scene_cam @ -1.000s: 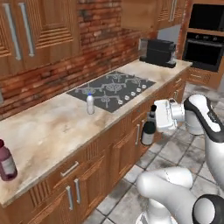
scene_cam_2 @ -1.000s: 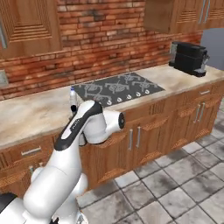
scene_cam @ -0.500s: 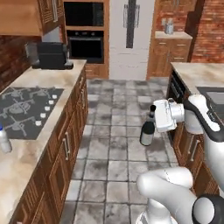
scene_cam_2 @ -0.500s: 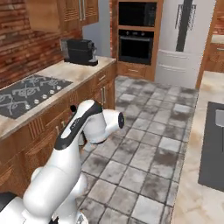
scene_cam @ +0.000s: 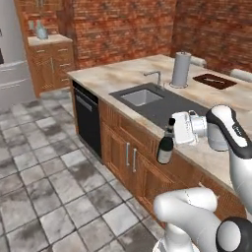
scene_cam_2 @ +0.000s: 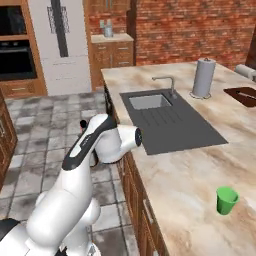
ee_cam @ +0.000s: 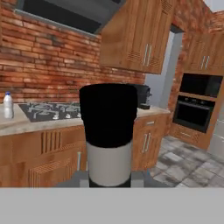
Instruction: Place the drinks on the dining counter in a tight cluster.
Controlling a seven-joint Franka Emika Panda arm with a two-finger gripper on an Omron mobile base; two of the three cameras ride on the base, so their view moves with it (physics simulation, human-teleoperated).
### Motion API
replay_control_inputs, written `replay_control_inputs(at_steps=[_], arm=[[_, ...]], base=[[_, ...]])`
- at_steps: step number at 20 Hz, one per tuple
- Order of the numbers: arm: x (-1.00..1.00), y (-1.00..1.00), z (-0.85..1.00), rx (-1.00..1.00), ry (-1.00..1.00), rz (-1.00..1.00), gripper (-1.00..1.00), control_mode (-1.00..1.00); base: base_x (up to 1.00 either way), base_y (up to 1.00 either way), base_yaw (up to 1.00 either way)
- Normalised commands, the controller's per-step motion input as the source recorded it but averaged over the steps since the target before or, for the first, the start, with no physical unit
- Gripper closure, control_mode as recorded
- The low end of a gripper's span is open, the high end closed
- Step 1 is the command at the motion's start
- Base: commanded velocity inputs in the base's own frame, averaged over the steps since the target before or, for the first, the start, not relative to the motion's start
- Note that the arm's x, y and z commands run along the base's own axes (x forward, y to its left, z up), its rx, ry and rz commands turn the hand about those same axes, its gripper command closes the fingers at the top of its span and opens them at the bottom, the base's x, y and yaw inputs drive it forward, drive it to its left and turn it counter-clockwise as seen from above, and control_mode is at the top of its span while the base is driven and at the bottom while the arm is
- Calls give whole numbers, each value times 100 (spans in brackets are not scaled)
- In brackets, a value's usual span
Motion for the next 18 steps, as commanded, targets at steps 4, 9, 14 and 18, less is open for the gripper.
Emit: replay_control_inputs(at_steps=[4,9,14,18], arm=[[0,0,0,0,0,0,100,100],[0,0,0,0,0,0,100,100],[0,0,0,0,0,0,100,100],[0,0,0,0,0,0,100,100]], base=[[0,1,-100],[0,2,-100],[0,16,-85],[1,70,-24]])
